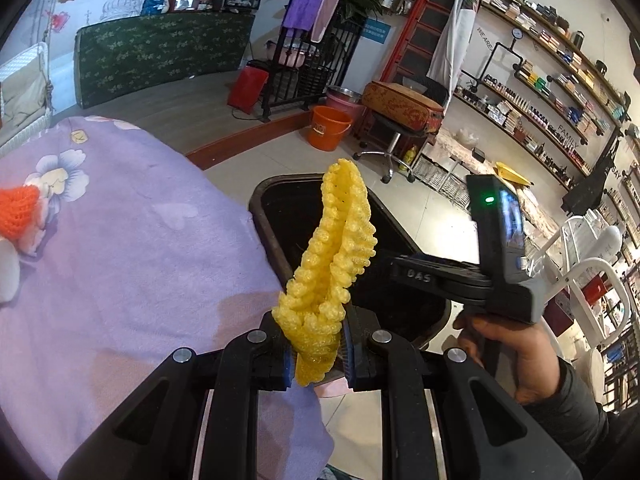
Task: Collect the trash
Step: 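Open the right gripper to drop the green carton into the bin, then open the left gripper to drop the yellow netting into the bin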
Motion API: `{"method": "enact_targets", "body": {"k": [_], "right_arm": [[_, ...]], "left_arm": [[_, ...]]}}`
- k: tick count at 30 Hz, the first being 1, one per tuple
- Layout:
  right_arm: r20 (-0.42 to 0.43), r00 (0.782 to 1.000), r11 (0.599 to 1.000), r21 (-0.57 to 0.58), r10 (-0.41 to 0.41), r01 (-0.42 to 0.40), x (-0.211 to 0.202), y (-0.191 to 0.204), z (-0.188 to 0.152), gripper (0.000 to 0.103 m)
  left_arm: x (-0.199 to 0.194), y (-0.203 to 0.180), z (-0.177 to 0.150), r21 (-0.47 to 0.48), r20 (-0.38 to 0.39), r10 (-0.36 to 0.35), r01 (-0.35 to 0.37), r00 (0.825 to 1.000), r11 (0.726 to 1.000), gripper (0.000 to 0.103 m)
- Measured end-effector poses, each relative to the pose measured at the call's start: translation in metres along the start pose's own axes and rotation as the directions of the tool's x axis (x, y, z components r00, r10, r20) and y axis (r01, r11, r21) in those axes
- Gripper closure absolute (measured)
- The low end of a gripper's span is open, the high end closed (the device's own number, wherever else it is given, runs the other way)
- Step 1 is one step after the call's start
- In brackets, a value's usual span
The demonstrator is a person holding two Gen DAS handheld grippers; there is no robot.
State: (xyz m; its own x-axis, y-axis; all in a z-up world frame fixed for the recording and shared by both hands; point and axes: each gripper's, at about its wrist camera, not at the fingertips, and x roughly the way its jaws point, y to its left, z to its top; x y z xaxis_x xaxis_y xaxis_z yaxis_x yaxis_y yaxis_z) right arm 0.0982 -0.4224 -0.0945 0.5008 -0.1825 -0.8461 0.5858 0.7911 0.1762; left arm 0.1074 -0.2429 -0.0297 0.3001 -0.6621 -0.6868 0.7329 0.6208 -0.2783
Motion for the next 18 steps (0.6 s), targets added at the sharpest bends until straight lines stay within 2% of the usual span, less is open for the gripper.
{"method": "enact_targets", "body": {"k": [8,12,14,18], "right_arm": [[0.146,0.989,0.999,0.052,-0.019,0.012,-0.054,-0.023,0.009,0.039],[0.194,0.980,0.997,0.073,-0.040,0.026,-0.070,-0.032,0.018,0.037],[0.211,0.976,0.996,0.078,-0.051,0.035,-0.075,-0.034,0.021,0.029],[0.222,0.973,0.995,0.093,-0.062,0.043,-0.080,-0.040,0.022,0.029]], "left_arm": [[0.028,-0.031,0.018,0.058,-0.033,-0.046,0.048,0.998,0.997,0.086],[0.044,-0.041,0.023,0.067,-0.062,-0.062,0.066,0.996,0.996,0.086],[0.052,-0.046,0.024,0.074,-0.079,-0.056,0.061,0.995,0.995,0.086],[0.069,-0.055,0.025,0.098,-0.112,-0.046,0.057,0.993,0.994,0.086]]}}
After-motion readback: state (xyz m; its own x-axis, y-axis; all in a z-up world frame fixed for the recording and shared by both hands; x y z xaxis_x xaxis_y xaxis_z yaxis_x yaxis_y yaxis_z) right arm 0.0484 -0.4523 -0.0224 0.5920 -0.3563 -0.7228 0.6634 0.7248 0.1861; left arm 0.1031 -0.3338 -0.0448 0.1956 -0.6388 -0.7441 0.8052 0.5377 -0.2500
